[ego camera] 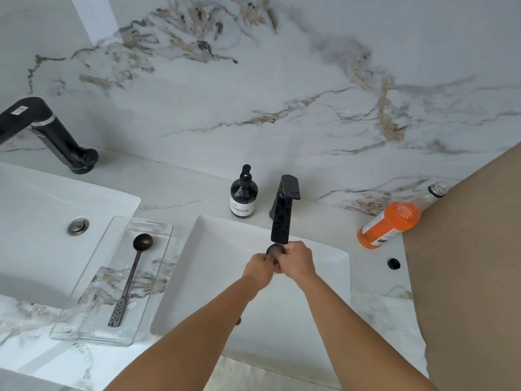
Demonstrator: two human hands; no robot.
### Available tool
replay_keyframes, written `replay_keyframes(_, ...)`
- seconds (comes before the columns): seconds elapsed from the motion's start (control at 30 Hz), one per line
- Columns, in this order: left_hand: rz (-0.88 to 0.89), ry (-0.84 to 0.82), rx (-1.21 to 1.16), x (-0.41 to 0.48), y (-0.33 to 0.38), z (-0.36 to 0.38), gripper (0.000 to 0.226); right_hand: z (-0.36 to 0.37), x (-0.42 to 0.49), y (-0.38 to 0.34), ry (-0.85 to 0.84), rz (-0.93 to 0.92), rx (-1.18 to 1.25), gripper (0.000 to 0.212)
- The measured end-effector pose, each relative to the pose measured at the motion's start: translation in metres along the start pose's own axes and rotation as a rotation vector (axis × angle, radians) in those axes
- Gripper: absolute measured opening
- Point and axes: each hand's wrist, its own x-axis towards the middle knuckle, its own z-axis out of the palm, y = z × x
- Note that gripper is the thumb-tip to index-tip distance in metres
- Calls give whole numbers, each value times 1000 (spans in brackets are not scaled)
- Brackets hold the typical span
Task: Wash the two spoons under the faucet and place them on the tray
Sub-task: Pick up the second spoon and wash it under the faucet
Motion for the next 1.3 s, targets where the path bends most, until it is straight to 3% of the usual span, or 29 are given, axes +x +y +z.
replay_keyframes(0.1, 59, 87, 40, 3, 2, -2, 40, 2, 1, -4, 51, 17, 55, 17)
replay_keyframes(0.2, 57, 78, 140, 2, 3, -8, 48, -3, 7, -5, -112, 64, 150, 16)
replay_keyframes(0.27, 59, 21, 142, 2, 5, -5, 41, -6, 9, -4, -166, 86, 308, 14)
replay_keyframes(0.43, 7, -112, -223, -2, 10, 3, 27, -3, 9, 0, 111, 124, 302, 15)
replay_keyframes(0.6, 26, -230, -428, -10, -1, -7, 30, -9, 7, 3, -178, 174, 528, 11)
replay_keyframes(0.7, 32, -309, -522, -14, -5, -10, 30, -6, 6, 11, -58, 194, 465, 19)
replay_keyframes(0.8, 26, -275, -487, -18, -9, -3, 33, -5, 2, 11, 95, 268, 385, 24)
replay_keyframes(0.87, 15, -199, -410, -19, -14, 1, 32, -6, 2, 9, -30, 279, 462, 4)
replay_keyframes(0.97, -6, -90, -282, -17, -22, 1, 35, -9, 2, 8, -254, 283, 599, 27)
replay_keyframes(1.13, -148, -3, -196, -13, -27, -4, 59, -7, 0, 10, -148, 291, 904, 22)
replay_keyframes(1.23, -59, -67, -190, -7, -31, -4, 49, -7, -3, 7, -271, 279, 925, 25)
replay_keyframes(1.3, -15, -131, -252, -5, -33, -1, 39, -7, -1, 5, -208, 260, 850, 26)
